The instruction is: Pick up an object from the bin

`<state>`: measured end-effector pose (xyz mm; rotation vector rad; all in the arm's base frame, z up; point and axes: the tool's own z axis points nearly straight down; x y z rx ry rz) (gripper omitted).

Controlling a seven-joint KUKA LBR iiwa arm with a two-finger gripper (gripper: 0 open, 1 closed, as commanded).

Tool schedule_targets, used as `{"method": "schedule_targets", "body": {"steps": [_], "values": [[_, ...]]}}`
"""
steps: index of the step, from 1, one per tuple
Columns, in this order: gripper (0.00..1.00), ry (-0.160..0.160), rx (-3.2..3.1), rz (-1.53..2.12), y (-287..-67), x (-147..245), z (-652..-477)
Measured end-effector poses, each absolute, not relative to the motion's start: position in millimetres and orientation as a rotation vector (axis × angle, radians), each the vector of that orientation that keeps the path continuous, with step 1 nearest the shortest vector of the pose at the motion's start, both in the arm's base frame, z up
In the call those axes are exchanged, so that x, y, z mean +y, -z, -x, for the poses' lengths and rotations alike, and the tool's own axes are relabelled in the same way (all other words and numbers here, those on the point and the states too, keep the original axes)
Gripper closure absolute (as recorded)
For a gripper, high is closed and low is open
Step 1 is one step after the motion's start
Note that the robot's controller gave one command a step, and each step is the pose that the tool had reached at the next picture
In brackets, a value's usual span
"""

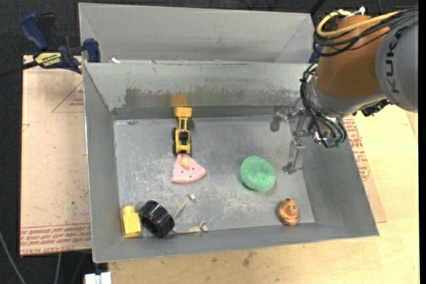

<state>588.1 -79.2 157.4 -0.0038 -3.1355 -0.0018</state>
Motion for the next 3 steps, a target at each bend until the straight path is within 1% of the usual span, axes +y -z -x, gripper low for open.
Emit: {"method": "schedule_targets", "body": {"steps": [1,2,3], "values": [[0.00,0.001,-3.143,0.002,-162.3,-78.9,-589.6],[0.00,-0.003,-3.153,-0.054,-123.6,-75.0,-611.6],[0.00,0.003,-3.142,-0.022,-85.3,-69.3,-569.8]]}}
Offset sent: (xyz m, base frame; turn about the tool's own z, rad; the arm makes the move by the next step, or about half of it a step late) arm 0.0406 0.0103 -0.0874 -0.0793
